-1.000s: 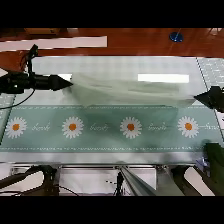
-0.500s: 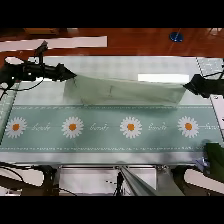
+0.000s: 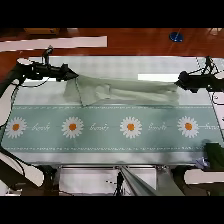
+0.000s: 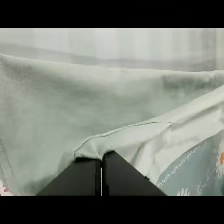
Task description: Fold the shirts.
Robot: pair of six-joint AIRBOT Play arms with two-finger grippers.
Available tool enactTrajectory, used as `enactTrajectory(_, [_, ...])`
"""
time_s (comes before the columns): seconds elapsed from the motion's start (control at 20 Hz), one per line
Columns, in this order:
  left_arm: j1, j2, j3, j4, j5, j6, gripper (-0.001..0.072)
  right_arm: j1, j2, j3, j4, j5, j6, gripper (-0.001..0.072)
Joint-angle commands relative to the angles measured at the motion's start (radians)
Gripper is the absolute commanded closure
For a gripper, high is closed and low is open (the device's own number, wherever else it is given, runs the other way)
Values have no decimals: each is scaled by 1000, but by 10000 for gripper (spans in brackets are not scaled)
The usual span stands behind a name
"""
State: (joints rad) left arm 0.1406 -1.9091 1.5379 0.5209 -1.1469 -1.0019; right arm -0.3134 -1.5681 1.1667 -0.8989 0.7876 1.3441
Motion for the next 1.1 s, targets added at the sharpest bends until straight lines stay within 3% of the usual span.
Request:
enactTrajectory(0.0, [0, -37, 19, 2, 13, -6, 533, 7, -19, 8, -44, -11, -8, 504])
enactTrajectory(0.05, [3, -36, 19, 2, 13, -2, 388, 6, -17, 12, -23, 12, -49, 389])
enactTrajectory(0.1, [11, -32, 23, 2, 10, -2, 306, 2, -10, 23, -27, 50, -87, 345])
enactTrajectory(0.15, [28, -28, 35, 2, -6, -2, 256, -7, 4, 38, -57, 90, -101, 345])
enactTrajectory(0.2, [51, -27, 56, 2, -42, -3, 256, -21, 24, 50, -103, 120, -100, 331])
enactTrajectory(0.3, [110, -23, 98, 2, -134, -8, 260, -72, 71, 70, -204, 184, -64, 185])
enactTrajectory(0.45, [179, 9, 107, 15, -233, -8, 327, -184, 70, 79, -232, 356, -19, 160])
enactTrajectory(0.5, [188, 20, 107, 45, -249, -22, 328, -211, 55, 79, -220, 409, -19, 115])
enactTrajectory(0.65, [185, 49, 107, 157, -278, -33, 327, -240, -4, 79, -103, 473, -26, 104])
enactTrajectory(1.05, [125, 53, 107, 161, -283, -33, 328, -49, -187, 79, 41, 356, -17, 111])
